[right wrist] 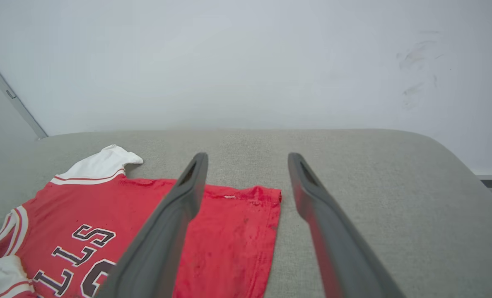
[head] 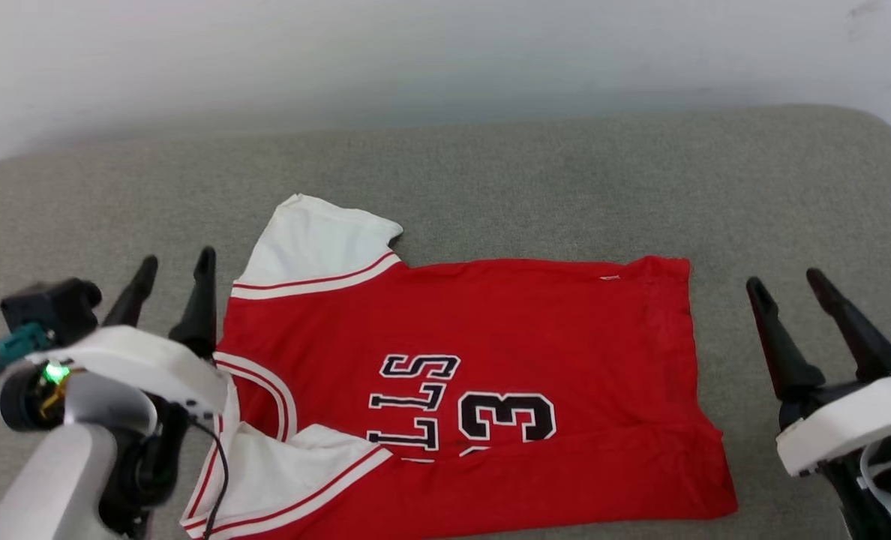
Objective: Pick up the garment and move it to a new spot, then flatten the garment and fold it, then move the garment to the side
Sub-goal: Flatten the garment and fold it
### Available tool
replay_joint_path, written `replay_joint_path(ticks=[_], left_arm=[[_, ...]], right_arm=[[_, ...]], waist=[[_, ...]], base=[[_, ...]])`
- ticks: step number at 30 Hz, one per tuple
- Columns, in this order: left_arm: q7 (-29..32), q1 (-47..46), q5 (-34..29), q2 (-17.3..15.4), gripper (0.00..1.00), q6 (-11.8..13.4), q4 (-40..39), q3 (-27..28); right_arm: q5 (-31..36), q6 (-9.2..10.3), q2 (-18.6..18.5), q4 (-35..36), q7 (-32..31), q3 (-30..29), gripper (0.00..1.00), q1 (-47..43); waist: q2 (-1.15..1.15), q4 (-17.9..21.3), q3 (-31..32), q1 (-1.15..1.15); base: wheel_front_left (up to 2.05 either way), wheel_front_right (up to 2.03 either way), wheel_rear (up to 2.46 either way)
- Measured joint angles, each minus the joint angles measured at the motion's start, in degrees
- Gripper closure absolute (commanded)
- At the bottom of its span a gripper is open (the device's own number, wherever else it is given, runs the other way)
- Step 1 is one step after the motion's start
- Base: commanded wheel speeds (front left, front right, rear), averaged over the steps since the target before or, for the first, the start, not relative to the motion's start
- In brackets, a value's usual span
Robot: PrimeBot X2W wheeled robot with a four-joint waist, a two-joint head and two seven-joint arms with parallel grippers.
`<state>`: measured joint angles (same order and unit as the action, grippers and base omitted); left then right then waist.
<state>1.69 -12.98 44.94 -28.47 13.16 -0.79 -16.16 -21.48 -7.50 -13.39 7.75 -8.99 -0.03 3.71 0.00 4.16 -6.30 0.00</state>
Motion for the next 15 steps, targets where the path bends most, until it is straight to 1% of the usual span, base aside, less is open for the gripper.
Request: replay_joint_path(ticks=[3, 6, 10, 13, 15], left_arm=[[0.04, -5.00, -0.59, -0.64, 0.00, -0.12, 0.18, 0.63], [1.26, -10.46, -0.83, -1.76, 0.00, -0.91, 1.11, 1.31], [5.36, -18.44, -0.32, -3.50, 0.00, -3.46, 4.20, 0.88], [9.72, -24.41, 0.62, -4.92, 0.00, -5.81, 7.34, 0.19], [13.76, -28.14, 1.80, -6.11, 0.00, -7.06, 9.78, -0.16]], right_arm=[[0.49, 0.00, 0.31, 1.76, 2.09, 0.24, 0.00, 2.48], [0.65, 0.00, 0.67, 3.46, 3.67, 0.34, 0.00, 5.32], [0.75, 0.00, 1.20, 4.67, 4.83, 0.33, 0.00, 8.14], [0.76, 0.00, 1.47, 4.46, 5.52, 0.85, 0.00, 9.72], [0.73, 0.00, 1.86, 3.86, 6.00, 1.31, 0.00, 10.46]], waist=[[0.00, 1.02, -2.83, 0.00], [0.00, 2.08, -6.36, 0.01], [0.00, 3.55, -11.66, 0.01], [0.00, 4.84, -15.42, 0.01], [0.00, 5.86, -17.54, 0.01]], base=[[0.00, 0.00, 0.00], [0.00, 0.00, 0.00], [0.00, 0.00, 0.00], [0.00, 0.00, 0.00], [0.00, 0.00, 0.00]])
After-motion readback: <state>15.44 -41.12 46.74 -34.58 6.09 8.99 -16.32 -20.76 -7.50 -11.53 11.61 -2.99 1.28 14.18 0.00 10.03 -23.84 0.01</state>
